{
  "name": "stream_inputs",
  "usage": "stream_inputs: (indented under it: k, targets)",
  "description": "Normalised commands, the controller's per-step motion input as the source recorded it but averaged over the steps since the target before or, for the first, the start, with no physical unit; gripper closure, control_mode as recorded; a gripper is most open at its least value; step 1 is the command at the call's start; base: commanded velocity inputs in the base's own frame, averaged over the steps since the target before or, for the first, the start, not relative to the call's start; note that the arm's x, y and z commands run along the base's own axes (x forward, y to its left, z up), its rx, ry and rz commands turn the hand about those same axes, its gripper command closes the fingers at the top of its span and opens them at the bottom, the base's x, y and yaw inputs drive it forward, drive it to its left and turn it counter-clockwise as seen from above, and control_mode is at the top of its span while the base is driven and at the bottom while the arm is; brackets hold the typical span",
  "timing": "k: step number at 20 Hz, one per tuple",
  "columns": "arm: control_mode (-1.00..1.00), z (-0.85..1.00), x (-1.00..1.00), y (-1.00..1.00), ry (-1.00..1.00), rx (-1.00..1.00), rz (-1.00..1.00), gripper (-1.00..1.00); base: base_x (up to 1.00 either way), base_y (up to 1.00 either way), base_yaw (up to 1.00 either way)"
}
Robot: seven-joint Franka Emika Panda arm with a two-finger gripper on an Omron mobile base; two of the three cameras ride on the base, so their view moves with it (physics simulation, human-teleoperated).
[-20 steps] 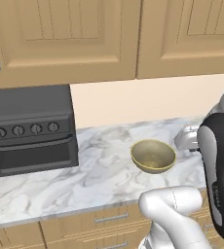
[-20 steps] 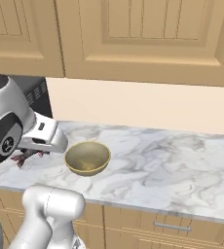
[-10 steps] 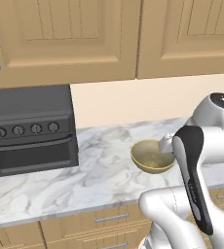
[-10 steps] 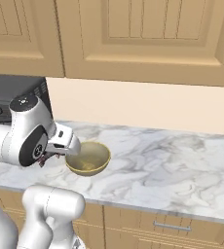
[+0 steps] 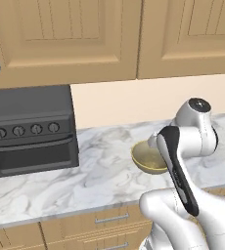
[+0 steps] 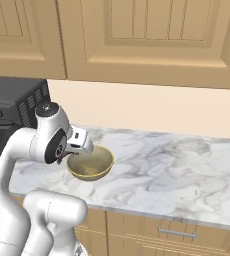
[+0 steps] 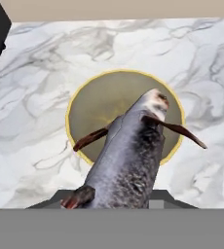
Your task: Take the fish, mushroom, and peach from the freezer and place them in the bowl on the counter.
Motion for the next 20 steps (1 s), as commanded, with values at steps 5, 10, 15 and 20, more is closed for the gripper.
stream_inputs:
  k: [5, 10, 15, 20]
  targets:
    - [-1.00, -0.67, 0.40, -0.06, 0.00, 0.00, 0.00, 1.00, 0.00, 0.00, 0.00]
    - [-1.00, -0.69, 0.23, -0.06, 0.00, 0.00, 0.00, 1.00, 0.00, 0.00, 0.00]
    - [-1.00, -0.45, 0.24, -0.01, 0.02, 0.00, 0.00, 1.00, 0.00, 0.00, 0.00]
    - [-1.00, -0.22, 0.31, 0.00, 0.02, 0.00, 0.00, 1.00, 0.00, 0.00, 0.00]
